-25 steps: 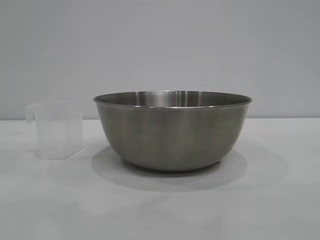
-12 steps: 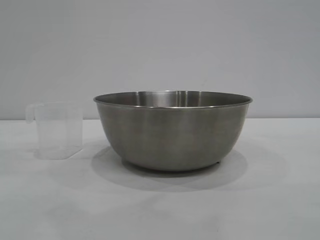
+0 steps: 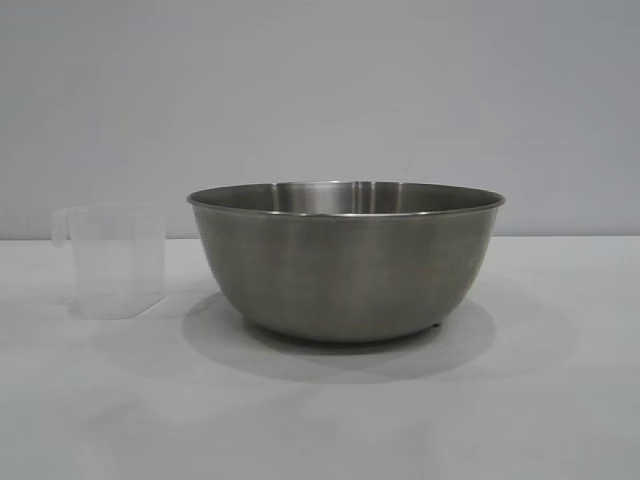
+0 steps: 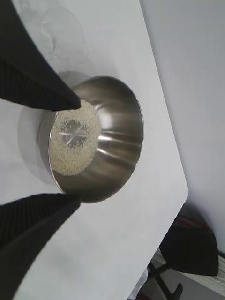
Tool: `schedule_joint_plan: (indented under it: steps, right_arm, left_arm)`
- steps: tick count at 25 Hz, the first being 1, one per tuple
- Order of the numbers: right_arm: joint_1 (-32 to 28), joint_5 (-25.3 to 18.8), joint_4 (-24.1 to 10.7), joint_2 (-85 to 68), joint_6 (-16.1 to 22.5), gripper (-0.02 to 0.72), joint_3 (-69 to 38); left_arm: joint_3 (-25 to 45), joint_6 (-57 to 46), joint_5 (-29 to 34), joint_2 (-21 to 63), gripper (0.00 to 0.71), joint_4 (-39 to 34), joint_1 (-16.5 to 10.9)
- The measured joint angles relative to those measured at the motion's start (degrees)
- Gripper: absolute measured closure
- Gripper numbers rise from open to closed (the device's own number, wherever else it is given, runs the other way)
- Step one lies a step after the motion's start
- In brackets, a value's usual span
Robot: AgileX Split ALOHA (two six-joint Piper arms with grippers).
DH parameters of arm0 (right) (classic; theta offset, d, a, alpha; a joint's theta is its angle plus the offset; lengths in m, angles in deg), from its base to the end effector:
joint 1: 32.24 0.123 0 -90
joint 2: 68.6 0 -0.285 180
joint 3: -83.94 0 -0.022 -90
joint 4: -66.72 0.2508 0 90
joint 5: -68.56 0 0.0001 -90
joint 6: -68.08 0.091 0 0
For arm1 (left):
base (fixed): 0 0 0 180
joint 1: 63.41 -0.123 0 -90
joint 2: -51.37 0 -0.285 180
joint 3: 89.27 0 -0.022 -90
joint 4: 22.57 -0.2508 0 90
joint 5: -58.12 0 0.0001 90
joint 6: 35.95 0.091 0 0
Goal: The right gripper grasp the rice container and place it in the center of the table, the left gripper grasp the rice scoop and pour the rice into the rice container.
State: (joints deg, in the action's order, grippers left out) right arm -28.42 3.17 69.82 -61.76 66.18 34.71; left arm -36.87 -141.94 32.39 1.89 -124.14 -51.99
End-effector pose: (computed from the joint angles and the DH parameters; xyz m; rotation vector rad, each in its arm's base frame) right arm -0.0099 0.0038 0.2677 -0.1111 2.1168 0.0854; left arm 0.1329 -0.0662 0.2849 0.4381 1.8345 -0.5860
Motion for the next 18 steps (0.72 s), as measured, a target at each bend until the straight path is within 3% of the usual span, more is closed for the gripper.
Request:
schedule_joint_plan:
  steps: [3, 8, 16, 18]
  right_arm:
    - [0.0, 0.0, 0.0, 0.0, 0.0, 0.488, 0.0]
    - [0.0, 0.0, 0.0, 0.0, 0.0, 0.488, 0.0]
    - [0.0, 0.0, 0.0, 0.0, 0.0, 0.488, 0.0]
    - [0.0, 0.0, 0.0, 0.0, 0.0, 0.488, 0.0]
  left_arm:
    - [0.0, 6.1, 0.4, 0.0, 0.363, 11.0, 0.0]
    - [0.0, 28.9, 2.7, 0.0, 0.363, 34.7, 0.0]
    - [0.0, 57.9, 10.7, 0.0, 0.363, 54.6, 0.0]
    - [0.0, 63.0, 13.4, 0.0, 0.363, 55.8, 0.0]
